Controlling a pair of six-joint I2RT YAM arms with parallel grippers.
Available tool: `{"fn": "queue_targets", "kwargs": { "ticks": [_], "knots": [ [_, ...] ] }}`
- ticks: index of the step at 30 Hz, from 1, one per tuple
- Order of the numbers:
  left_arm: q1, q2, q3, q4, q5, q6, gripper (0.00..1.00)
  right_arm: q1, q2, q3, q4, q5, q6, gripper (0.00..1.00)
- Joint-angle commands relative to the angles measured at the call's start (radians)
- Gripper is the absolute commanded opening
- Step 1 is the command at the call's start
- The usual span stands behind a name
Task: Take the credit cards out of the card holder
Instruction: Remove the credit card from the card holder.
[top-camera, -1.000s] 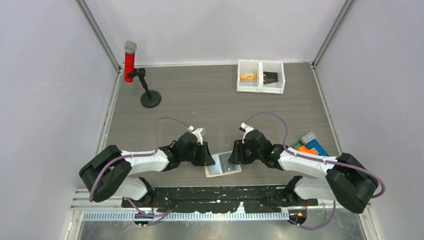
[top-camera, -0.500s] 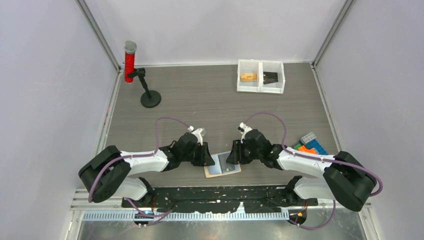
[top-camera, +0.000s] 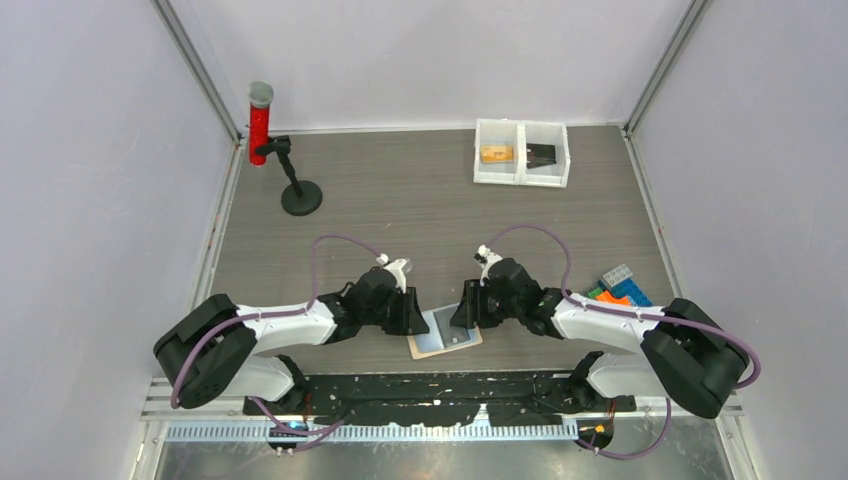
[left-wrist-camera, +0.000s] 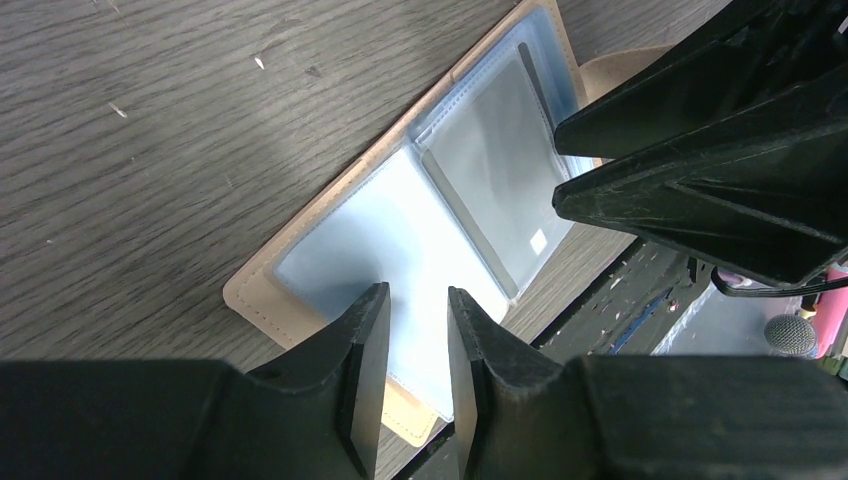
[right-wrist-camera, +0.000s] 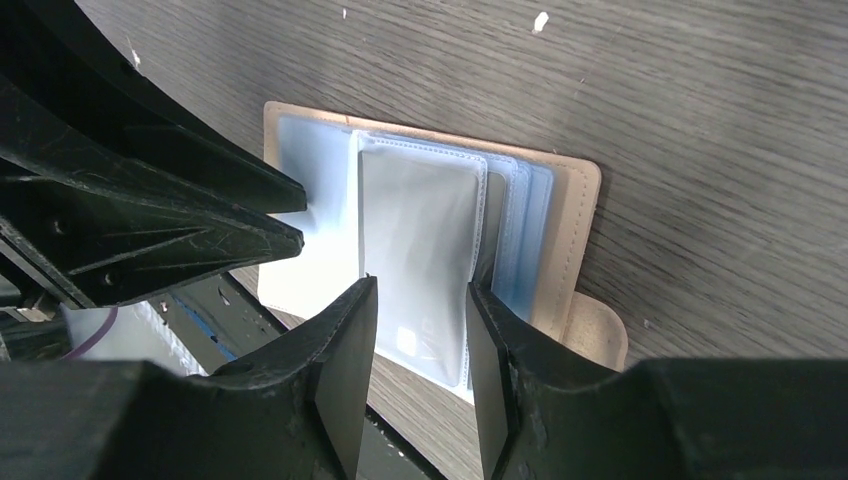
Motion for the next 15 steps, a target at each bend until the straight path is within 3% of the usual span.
{"fn": "queue_targets", "kwargs": {
  "ticks": [1, 6, 15],
  "knots": [
    [-0.007, -0.015, 0.032, -0.025, -0.018, 0.022, 0.30, 0.006, 0.022, 0.008, 0.046, -0.040, 0.019, 0.46],
    [-0.009, -0.012, 0.028, -0.019, -0.018, 0.018, 0.30, 0.006, 0.019, -0.013, 0.169, -0.136, 0.099, 0.46],
    [-0.017, -0.024, 0.023, -0.018, -0.025, 0.009, 0.30, 0.006, -0.039, -0.030, 0.219, -0.180, 0.153, 0.46]
  ]
}}
